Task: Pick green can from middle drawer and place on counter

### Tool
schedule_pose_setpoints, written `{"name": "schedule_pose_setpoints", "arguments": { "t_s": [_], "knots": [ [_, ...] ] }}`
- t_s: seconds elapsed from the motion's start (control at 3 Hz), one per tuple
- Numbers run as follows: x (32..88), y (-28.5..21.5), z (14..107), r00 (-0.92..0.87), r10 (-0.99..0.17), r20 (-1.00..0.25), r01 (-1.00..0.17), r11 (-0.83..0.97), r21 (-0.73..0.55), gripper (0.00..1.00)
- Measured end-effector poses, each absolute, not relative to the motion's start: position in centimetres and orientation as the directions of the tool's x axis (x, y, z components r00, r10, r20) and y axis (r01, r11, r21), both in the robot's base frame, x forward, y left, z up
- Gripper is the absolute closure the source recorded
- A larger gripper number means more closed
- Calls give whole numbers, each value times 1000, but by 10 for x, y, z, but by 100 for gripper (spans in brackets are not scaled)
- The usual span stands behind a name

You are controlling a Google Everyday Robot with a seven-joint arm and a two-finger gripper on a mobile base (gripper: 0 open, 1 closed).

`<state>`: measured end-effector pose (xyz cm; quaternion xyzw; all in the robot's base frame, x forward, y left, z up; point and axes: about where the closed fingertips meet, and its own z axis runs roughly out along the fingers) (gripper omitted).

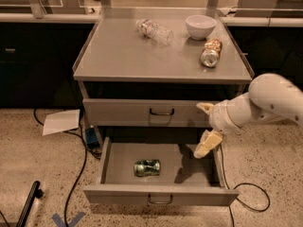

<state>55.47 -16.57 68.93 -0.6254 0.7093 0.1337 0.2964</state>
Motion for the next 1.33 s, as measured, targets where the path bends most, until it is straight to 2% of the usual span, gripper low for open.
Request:
{"name": "schedule_pose_setpoints", "arguments": {
  "t_s": [0.33,1.0,1.33],
  "knots": [
    [556,-163,646,-80,-789,-610,-975,190,-117,0],
    [552,-159,643,-81,-787,-611,-970,204,-135,0],
    [540,-146,597,-138,-733,-666,-956,275,-105,0]
  ]
}}
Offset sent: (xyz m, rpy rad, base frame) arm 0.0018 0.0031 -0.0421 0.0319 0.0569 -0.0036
